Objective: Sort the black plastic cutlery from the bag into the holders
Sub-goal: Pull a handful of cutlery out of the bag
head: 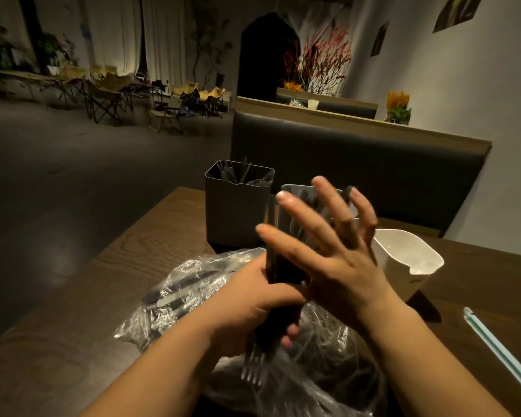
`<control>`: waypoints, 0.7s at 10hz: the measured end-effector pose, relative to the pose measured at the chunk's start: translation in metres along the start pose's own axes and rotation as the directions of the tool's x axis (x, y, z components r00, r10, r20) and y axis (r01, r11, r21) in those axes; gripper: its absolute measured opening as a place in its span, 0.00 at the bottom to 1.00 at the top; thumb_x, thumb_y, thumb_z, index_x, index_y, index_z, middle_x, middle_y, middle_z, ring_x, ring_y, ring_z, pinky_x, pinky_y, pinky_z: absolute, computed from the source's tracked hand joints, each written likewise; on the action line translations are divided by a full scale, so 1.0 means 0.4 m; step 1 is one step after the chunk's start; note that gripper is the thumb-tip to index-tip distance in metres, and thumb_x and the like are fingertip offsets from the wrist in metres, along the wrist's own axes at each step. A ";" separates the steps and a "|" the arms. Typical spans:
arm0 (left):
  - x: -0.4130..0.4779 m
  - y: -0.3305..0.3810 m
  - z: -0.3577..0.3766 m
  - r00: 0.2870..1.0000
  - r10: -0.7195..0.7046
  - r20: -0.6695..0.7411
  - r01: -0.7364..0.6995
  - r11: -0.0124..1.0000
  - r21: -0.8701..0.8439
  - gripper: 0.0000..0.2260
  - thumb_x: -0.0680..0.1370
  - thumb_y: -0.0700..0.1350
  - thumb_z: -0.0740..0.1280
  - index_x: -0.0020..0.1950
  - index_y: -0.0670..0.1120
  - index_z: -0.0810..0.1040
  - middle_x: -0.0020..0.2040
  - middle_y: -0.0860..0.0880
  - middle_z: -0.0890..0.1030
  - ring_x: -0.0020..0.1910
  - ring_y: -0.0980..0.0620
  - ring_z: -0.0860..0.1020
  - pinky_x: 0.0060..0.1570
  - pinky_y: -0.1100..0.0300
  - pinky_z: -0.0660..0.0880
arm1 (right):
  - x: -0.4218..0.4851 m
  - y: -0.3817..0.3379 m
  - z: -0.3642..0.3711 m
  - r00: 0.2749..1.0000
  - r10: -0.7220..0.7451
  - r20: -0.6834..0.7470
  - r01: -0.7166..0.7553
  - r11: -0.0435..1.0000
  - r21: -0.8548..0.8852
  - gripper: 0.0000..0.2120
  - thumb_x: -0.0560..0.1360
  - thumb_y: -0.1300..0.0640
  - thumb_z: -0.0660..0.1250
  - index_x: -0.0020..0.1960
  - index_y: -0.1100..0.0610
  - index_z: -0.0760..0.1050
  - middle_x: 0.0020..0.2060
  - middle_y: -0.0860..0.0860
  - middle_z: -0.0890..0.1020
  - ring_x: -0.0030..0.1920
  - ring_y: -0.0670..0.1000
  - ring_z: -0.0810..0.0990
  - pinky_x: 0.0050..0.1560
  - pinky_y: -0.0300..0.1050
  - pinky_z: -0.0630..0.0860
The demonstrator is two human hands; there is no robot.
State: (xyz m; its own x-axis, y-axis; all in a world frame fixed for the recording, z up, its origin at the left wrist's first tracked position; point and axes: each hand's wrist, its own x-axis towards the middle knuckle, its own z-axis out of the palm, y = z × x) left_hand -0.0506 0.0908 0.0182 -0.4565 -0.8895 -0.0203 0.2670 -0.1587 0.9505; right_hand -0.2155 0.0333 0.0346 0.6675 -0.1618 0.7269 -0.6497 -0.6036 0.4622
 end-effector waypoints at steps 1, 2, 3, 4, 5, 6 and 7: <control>-0.007 0.014 -0.026 0.980 -0.152 0.128 0.149 0.988 0.032 0.17 0.77 0.36 0.69 0.63 0.45 0.69 0.34 0.45 0.76 0.26 0.52 0.75 0.24 0.62 0.74 | -0.004 -0.001 -0.006 0.987 -0.025 0.161 0.031 0.999 -0.033 0.26 0.73 0.51 0.74 0.70 0.43 0.74 0.76 0.50 0.68 0.79 0.62 0.56 0.74 0.72 0.46; -0.007 0.017 -0.058 0.953 -0.211 0.219 0.204 0.977 0.058 0.19 0.76 0.36 0.67 0.65 0.45 0.67 0.30 0.47 0.76 0.24 0.54 0.75 0.23 0.62 0.73 | 0.002 -0.010 -0.003 0.977 -0.007 0.215 0.000 1.000 0.031 0.10 0.74 0.57 0.71 0.54 0.48 0.80 0.60 0.48 0.82 0.73 0.59 0.71 0.74 0.71 0.51; 0.004 0.021 -0.076 0.899 -0.204 0.388 0.253 0.964 -0.080 0.23 0.78 0.36 0.66 0.71 0.42 0.63 0.34 0.45 0.76 0.26 0.53 0.75 0.23 0.62 0.73 | 0.001 -0.004 0.009 0.979 -0.010 0.202 -0.009 0.996 0.093 0.06 0.72 0.62 0.69 0.44 0.53 0.75 0.36 0.50 0.78 0.39 0.56 0.77 0.57 0.54 0.73; 0.010 0.029 -0.084 0.834 -0.137 0.535 0.298 0.927 -0.227 0.19 0.80 0.41 0.65 0.68 0.44 0.65 0.40 0.40 0.74 0.29 0.50 0.76 0.26 0.60 0.76 | 0.009 -0.009 0.003 0.966 0.010 0.259 -0.041 0.992 0.115 0.12 0.69 0.61 0.72 0.46 0.53 0.70 0.34 0.51 0.76 0.34 0.55 0.71 0.36 0.48 0.67; 0.006 0.013 -0.110 0.779 -0.146 0.609 0.525 0.682 -0.508 0.24 0.81 0.54 0.66 0.69 0.37 0.75 0.52 0.32 0.78 0.43 0.37 0.82 0.44 0.45 0.82 | 0.020 -0.012 -0.020 0.961 0.107 0.256 -0.141 0.983 0.117 0.12 0.67 0.58 0.73 0.43 0.53 0.69 0.29 0.50 0.75 0.28 0.56 0.72 0.30 0.44 0.61; 0.007 0.002 -0.114 0.793 -0.036 0.608 0.478 0.654 -0.586 0.31 0.80 0.58 0.66 0.73 0.36 0.71 0.57 0.31 0.77 0.52 0.33 0.81 0.55 0.39 0.79 | 0.028 -0.015 -0.037 0.902 0.286 0.322 -0.329 0.940 0.087 0.07 0.66 0.55 0.65 0.42 0.50 0.68 0.26 0.48 0.75 0.26 0.57 0.75 0.29 0.41 0.57; 0.013 0.003 -0.090 0.928 -0.032 0.372 0.233 0.828 -0.510 0.33 0.83 0.66 0.52 0.68 0.40 0.75 0.52 0.39 0.78 0.48 0.42 0.79 0.48 0.49 0.76 | 0.044 -0.007 -0.048 0.689 0.513 0.512 -0.653 0.745 0.133 0.10 0.71 0.57 0.69 0.50 0.48 0.76 0.37 0.48 0.82 0.40 0.55 0.80 0.33 0.46 0.68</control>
State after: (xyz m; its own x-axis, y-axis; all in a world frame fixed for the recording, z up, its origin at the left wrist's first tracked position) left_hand -0.0220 0.0705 0.0080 -0.7479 -0.6605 0.0664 0.5475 -0.5572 0.6243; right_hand -0.2089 0.0472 0.0557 0.3134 -0.8209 0.4774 -0.8718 -0.4480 -0.1981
